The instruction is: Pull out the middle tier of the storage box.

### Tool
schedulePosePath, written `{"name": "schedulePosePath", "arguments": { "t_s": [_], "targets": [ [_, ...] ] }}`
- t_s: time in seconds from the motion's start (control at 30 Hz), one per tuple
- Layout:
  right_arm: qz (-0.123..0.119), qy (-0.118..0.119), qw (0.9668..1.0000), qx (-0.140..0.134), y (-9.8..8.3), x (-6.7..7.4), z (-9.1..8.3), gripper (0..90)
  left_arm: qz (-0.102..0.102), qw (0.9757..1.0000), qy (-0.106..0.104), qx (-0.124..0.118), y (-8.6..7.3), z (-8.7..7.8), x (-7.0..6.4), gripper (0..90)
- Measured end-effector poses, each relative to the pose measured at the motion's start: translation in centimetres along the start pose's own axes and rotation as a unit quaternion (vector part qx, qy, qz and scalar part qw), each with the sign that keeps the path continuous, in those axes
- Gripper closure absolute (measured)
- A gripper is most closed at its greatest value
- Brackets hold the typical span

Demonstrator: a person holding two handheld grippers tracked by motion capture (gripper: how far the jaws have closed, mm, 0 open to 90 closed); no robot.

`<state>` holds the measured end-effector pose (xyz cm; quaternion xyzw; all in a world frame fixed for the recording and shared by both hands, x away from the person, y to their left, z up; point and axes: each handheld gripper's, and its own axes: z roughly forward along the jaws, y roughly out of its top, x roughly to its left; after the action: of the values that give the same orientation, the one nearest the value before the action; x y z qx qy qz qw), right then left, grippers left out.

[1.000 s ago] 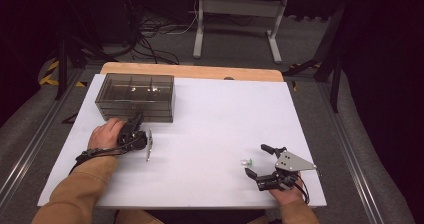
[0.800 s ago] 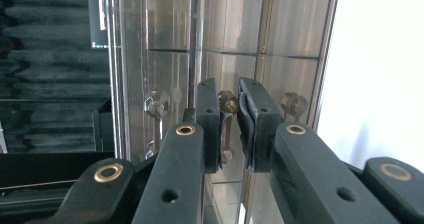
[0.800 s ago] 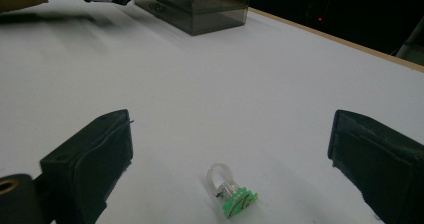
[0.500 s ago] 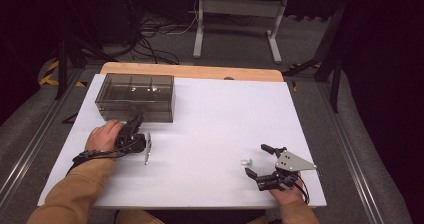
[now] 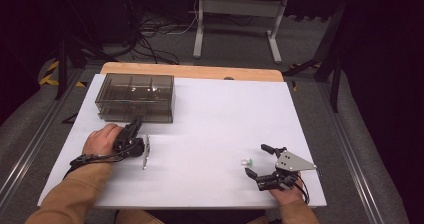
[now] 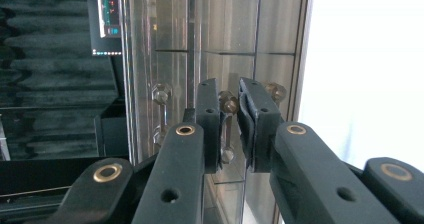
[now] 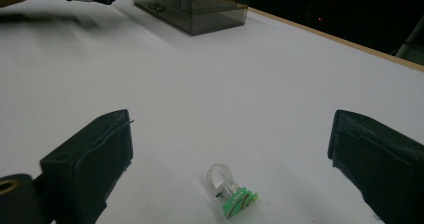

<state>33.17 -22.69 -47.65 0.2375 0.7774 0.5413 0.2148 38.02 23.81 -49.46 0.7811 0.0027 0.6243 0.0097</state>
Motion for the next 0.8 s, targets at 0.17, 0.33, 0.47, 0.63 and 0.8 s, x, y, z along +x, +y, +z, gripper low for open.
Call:
{"name": "schedulePosePath", "arguments": {
  "t_s": [0.17, 0.33, 0.47, 0.63, 0.8],
  "targets": [
    [0.0, 0.0, 1.0, 0.001, 0.0, 0.0, 0.0, 4.5, 0.007, 1.0, -0.001, -0.001, -0.1, -0.2, -0.2, 79.6],
    [-0.001, 0.001, 1.0, 0.0, 0.0, 0.0, 0.0, 4.5, -0.009, 0.9999, -0.007, -0.001, -0.3, -0.4, 0.2, 70.9],
    [-0.001, 0.001, 1.0, 0.0, 0.0, 0.0, 0.0, 4.5, -0.032, 0.9994, -0.011, -0.007, -0.5, -0.7, 0.5, 68.6],
    [-0.001, 0.002, 1.0, 0.001, 0.0, 0.0, 0.0, 4.5, -0.042, 0.9989, -0.012, -0.019, -0.7, -1.2, 0.6, 68.4],
    [-0.001, 0.002, 1.0, 0.001, 0.0, 0.0, 0.0, 4.5, -0.054, 0.9981, -0.015, -0.026, -0.8, -1.7, 0.9, 68.6]
  ]
}}
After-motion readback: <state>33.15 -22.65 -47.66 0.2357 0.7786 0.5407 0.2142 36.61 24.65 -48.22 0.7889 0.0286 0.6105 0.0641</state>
